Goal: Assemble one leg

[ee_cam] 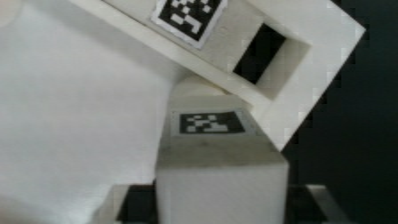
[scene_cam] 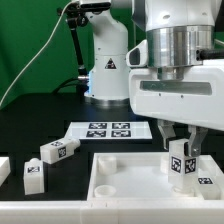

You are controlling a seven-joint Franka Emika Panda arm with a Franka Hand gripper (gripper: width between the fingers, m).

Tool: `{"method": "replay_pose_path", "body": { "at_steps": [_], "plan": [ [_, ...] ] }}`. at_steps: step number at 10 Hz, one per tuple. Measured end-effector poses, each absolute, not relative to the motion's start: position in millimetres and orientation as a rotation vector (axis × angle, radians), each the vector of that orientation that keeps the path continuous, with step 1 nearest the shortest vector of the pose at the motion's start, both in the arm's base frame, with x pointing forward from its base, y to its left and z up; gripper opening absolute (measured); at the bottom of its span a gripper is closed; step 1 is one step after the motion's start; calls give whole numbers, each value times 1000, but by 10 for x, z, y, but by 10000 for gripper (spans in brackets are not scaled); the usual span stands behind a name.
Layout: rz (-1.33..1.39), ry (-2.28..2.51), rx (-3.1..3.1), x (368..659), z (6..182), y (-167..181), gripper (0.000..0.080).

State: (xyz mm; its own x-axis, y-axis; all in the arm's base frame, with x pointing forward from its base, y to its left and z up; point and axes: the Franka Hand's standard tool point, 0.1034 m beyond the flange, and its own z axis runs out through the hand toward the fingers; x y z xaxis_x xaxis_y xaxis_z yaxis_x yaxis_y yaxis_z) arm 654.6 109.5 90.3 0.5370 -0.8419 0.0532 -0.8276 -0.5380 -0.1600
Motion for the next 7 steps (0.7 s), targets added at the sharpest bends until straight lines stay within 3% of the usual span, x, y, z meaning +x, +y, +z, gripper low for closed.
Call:
{"method": "replay_pose_path", "body": {
  "at_steps": [1,2,3,7],
  "plan": [
    [-191,1380,-2691,6541,897,1099,291],
    [-195,1295,-2740,6527,887,1115,501],
    [-204,1164,-2810,6511,876,1142,606],
    [-241,504,-3032,6524,882,1120,648]
  ]
}}
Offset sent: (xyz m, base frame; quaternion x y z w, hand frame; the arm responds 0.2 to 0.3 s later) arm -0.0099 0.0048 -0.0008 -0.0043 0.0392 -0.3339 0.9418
